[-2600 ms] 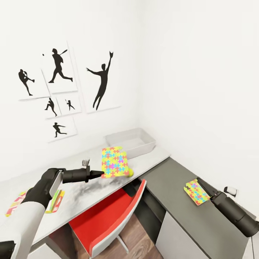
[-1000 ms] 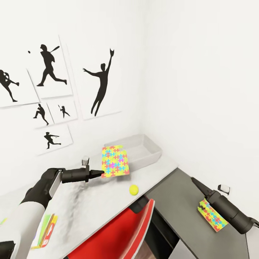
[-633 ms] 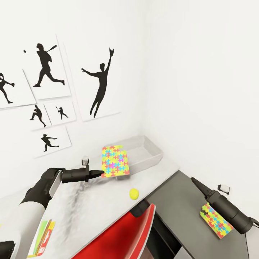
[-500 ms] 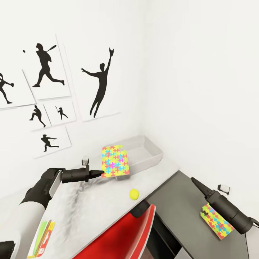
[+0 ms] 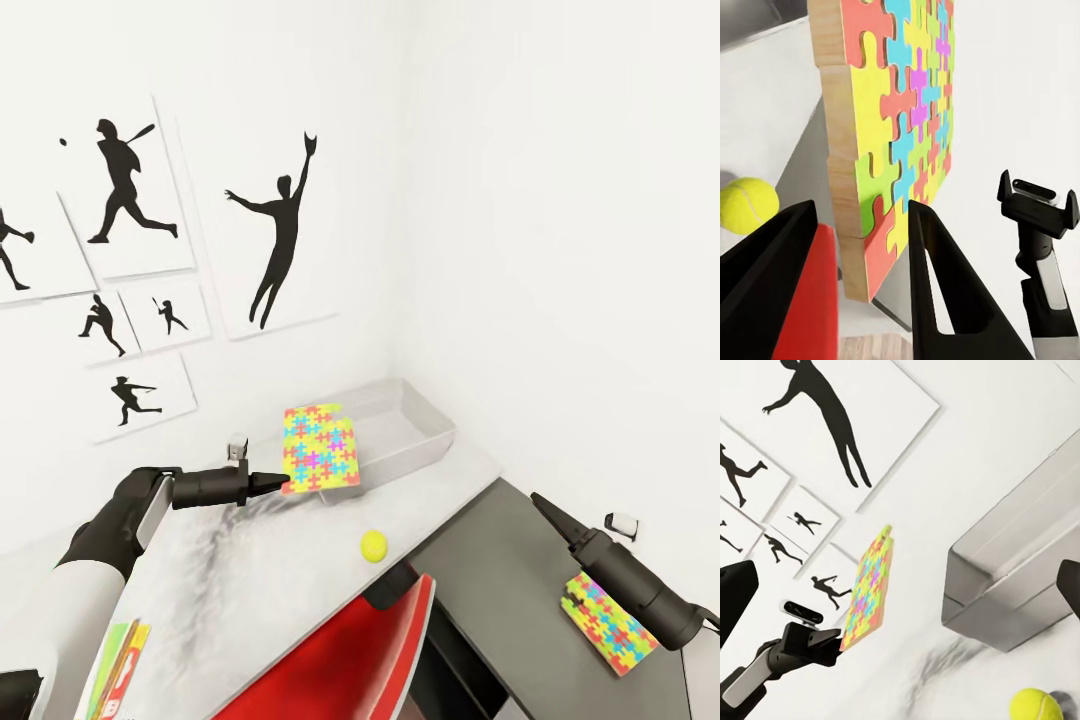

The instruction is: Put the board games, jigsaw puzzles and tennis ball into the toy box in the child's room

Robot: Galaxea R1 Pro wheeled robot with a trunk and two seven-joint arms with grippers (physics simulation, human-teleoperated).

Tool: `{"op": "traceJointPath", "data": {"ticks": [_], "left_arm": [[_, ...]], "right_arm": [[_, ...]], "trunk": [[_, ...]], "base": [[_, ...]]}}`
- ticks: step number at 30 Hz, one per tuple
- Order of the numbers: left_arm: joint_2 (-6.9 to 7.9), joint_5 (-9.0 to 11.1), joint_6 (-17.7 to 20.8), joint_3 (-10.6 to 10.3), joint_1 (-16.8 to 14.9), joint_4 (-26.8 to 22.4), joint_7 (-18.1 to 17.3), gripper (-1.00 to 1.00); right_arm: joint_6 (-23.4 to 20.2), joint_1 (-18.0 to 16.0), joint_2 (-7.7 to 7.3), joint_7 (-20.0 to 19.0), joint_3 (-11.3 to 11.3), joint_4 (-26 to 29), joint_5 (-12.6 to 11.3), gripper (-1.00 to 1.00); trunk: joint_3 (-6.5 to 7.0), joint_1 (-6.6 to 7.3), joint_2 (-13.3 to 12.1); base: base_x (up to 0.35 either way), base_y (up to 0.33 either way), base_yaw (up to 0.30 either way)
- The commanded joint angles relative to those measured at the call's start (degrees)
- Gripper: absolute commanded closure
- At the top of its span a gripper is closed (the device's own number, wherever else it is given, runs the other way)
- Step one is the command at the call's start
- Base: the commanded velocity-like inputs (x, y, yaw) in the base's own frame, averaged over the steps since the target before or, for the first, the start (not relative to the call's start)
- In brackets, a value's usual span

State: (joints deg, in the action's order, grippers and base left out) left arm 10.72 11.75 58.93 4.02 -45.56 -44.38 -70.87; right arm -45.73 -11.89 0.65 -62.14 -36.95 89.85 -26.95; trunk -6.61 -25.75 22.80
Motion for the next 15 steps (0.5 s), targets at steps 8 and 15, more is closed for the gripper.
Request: {"op": "traceJointPath", "data": {"ticks": [8, 15], "left_arm": [[0.0, 0.0, 0.3, 0.0, -0.1, 0.0, -0.1, 1.0], [0.0, 0.0, 0.3, 0.0, -0.1, 0.0, -0.1, 1.0]], "right_arm": [[-0.4, 0.0, -0.08, -0.1, -0.1, 0.0, -0.1, -1.0], [-0.4, 0.0, -0.09, -0.2, -0.1, 0.0, -0.1, -1.0]], "trunk": [[-0.12, -0.04, 0.1], [-0.12, -0.04, 0.1]], "base": [[0.003, 0.0, 0.185], [0.035, 0.0, 0.033]]}}
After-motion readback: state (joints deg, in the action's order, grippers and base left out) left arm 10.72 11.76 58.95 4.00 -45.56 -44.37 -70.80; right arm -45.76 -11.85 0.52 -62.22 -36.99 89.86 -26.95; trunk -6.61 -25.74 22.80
